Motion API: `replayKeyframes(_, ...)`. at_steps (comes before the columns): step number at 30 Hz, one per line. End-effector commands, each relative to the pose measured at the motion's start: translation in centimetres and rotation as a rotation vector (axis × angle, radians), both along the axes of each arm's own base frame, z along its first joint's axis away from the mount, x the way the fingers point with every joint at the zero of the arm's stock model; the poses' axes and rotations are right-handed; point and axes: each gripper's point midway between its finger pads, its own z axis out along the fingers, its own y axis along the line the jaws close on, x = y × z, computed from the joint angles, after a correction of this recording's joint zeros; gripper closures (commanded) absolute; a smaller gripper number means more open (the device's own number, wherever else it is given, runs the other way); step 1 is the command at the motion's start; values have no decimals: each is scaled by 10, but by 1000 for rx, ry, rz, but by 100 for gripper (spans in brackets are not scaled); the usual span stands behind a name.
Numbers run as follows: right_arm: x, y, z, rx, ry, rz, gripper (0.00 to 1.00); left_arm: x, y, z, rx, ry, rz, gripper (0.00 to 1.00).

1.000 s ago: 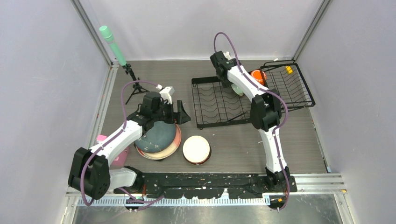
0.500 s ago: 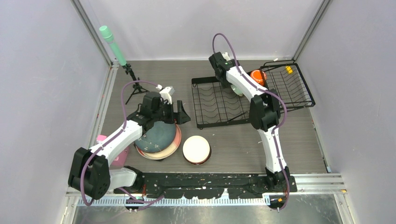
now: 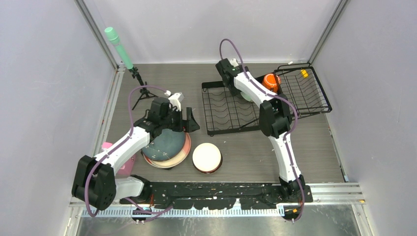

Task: Load the mixed dishes into the dish rack
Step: Turn the bowl upside down on the dish rack.

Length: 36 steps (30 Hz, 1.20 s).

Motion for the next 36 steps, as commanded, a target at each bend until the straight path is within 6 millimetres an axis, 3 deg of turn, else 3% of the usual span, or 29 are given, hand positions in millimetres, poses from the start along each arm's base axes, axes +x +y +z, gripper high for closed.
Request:
replayKeyframes(1,-1,34,-45,127,45,8,18,7,-1,24,-7,-74,-5,13)
replayKeyframes(8,-2,39,-55,131,61,6,16,6,1,23,1,-69,2,13)
replayKeyframes(17,-1,44,-47,148,61,34,6,5,1,22,0,-61,1,13)
replayKeyframes(27,19,51,-1,251,-60,52,6,4,1,22,0,-59,-3,13)
replayKeyframes(36,17,51,51,315,-149,70,6,-1,-1,25,-15,-54,-17,13)
